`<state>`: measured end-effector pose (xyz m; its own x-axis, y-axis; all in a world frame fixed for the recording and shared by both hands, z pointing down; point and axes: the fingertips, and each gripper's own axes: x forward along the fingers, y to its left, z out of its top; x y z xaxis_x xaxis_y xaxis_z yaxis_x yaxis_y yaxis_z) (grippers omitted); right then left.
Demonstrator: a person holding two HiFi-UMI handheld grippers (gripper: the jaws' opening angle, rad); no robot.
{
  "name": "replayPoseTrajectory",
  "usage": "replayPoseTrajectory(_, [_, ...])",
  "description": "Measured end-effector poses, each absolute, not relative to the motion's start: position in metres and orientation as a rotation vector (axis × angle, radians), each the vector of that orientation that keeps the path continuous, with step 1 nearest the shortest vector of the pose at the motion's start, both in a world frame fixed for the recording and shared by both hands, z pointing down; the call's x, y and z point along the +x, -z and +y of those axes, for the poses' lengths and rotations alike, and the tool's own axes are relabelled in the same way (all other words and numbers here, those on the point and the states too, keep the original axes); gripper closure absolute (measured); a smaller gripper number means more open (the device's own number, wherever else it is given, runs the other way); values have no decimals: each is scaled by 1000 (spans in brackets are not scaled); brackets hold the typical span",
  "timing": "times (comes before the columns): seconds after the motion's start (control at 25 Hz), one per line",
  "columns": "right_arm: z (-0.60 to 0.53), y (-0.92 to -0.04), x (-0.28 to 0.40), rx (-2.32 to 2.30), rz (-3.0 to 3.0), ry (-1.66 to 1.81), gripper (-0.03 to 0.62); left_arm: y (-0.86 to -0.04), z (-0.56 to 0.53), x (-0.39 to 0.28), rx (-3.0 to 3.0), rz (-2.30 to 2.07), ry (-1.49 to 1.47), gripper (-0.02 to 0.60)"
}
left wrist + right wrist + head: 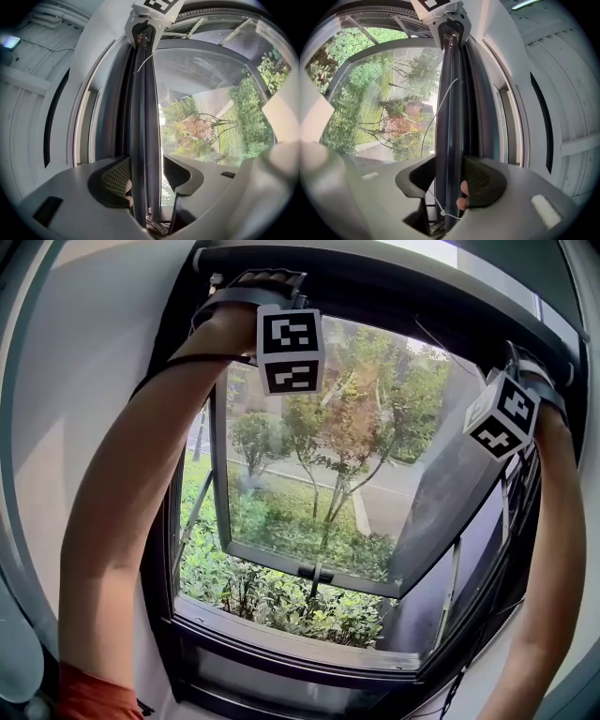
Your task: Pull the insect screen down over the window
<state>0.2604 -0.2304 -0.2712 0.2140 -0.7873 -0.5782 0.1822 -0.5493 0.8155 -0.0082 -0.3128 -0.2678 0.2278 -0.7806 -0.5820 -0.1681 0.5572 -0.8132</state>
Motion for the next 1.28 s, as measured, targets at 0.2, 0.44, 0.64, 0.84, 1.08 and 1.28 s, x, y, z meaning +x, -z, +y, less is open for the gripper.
replayPoseTrajectory(0.2, [-229, 270, 261, 1672, -574, 1472, 411, 269, -311, -8, -913, 1297, 504, 367])
replayPoseTrajectory(0.44, [-228, 265, 260, 1670, -593, 1463, 411, 263, -310, -8, -932, 1281, 526, 367])
replayPoseTrajectory(0.64, [-225, 255, 261, 1658, -595, 1444, 413, 254, -307, -8, -946, 1264, 526, 368])
replayPoseTrajectory(0.84, [-226, 240, 261, 1635, -608, 1458, 413, 239, -307, -8, -965, 1239, 531, 367])
replayPoseTrajectory(1.08, [-226, 226, 260, 1631, -627, 1469, 413, 224, -307, -9, -968, 1229, 528, 367])
replayPoseTrajectory(1.28, [-225, 216, 258, 1626, -636, 1486, 413, 213, -307, -10, -969, 1218, 543, 368])
